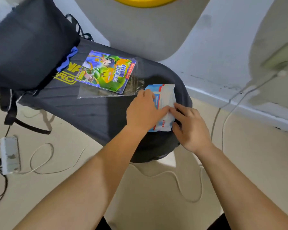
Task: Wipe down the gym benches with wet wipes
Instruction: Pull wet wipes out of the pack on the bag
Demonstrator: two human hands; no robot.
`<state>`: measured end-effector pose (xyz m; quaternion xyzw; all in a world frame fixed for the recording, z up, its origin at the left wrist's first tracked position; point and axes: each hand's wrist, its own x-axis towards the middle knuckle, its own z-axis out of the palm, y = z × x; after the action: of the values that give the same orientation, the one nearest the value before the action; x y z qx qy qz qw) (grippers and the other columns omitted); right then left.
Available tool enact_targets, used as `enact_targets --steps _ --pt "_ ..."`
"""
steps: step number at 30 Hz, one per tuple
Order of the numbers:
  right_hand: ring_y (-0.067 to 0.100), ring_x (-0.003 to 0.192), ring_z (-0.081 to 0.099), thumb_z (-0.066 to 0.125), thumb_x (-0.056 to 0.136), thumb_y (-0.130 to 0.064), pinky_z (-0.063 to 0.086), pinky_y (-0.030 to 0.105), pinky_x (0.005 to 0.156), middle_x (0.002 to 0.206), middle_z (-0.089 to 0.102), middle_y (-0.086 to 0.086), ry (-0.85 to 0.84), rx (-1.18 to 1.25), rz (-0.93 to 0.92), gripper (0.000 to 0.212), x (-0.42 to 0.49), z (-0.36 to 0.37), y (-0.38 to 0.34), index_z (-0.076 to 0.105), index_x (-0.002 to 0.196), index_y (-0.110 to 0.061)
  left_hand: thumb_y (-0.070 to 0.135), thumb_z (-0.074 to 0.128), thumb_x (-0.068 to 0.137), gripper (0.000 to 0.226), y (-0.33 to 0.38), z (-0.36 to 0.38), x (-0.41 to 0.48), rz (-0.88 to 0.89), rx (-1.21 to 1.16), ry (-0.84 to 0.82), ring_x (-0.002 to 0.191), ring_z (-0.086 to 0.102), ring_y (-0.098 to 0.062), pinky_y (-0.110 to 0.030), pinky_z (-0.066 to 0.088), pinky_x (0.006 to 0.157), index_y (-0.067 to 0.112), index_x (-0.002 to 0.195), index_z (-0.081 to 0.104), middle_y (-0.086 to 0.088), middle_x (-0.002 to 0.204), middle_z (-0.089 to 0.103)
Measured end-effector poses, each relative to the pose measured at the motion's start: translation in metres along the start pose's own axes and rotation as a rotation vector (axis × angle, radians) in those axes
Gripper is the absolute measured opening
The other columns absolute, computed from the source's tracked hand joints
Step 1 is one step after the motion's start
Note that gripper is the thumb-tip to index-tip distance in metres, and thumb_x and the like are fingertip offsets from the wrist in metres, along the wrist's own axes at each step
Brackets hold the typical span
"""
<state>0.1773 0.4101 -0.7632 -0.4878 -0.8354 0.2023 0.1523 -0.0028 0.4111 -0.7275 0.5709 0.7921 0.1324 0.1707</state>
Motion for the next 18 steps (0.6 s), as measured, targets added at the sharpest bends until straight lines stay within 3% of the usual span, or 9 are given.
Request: enact_targets --steps 4,8,12,15,18 --pt "0.031 0.115 0.060 0.029 0.095 -0.032 0.052 0.039 0.097 0.134 0.065 0.002 0.030 0.070 -0.009 0.055 0.011 0.000 0.007 0.069 0.128 -0.015 0.077 0.059 0.079 0.077 0.010 -0.001 0.009 -0.022 0.087 0.000 0.100 0.063 -0.020 -0.033 0.053 0.081 0.018 0.126 0.044 -0.002 0.119 0.053" --pt "0.022 0.109 0.057 0.054 0.093 -0.003 0.050 0.030 0.092 0.133 0.065 -0.003 0.037 0.092 -0.072 0.040 0.010 -0.002 0.022 0.069 0.128 -0.015 0.081 0.058 0.076 0.084 0.012 0.001 0.011 -0.047 0.133 -0.005 0.101 0.063 -0.019 -0.032 0.052 0.080 0.018 0.128 0.041 -0.003 0.122 0.054" --pt "0.020 0.109 0.052 0.061 0.092 -0.002 0.048 0.027 0.088 0.133 0.065 -0.009 0.033 0.055 -0.084 0.042 0.010 -0.004 0.023 0.068 0.130 -0.020 0.074 0.064 0.077 0.085 0.020 0.001 0.018 -0.064 0.175 -0.027 0.112 0.061 -0.025 -0.034 0.050 0.085 0.015 0.132 0.039 -0.006 0.127 0.055" --pt "0.024 0.112 0.054 0.059 0.094 -0.010 0.052 0.034 0.088 0.134 0.064 -0.011 0.021 -0.005 -0.080 0.040 0.010 -0.004 0.021 0.067 0.132 -0.024 0.070 0.063 0.080 0.076 0.022 -0.005 0.017 -0.056 0.192 -0.055 0.108 0.062 -0.023 -0.031 0.046 0.081 0.015 0.129 0.045 -0.004 0.121 0.059" --pt "0.027 0.110 0.059 0.053 0.099 -0.028 0.053 0.035 0.084 0.131 0.066 -0.011 0.031 -0.054 -0.087 0.033 0.010 -0.009 0.014 0.070 0.128 -0.026 0.054 0.064 0.087 0.043 0.011 -0.021 0.012 -0.070 -0.023 -0.042 0.092 0.063 -0.013 -0.028 0.050 0.076 0.018 0.109 0.059 0.004 0.102 0.064"
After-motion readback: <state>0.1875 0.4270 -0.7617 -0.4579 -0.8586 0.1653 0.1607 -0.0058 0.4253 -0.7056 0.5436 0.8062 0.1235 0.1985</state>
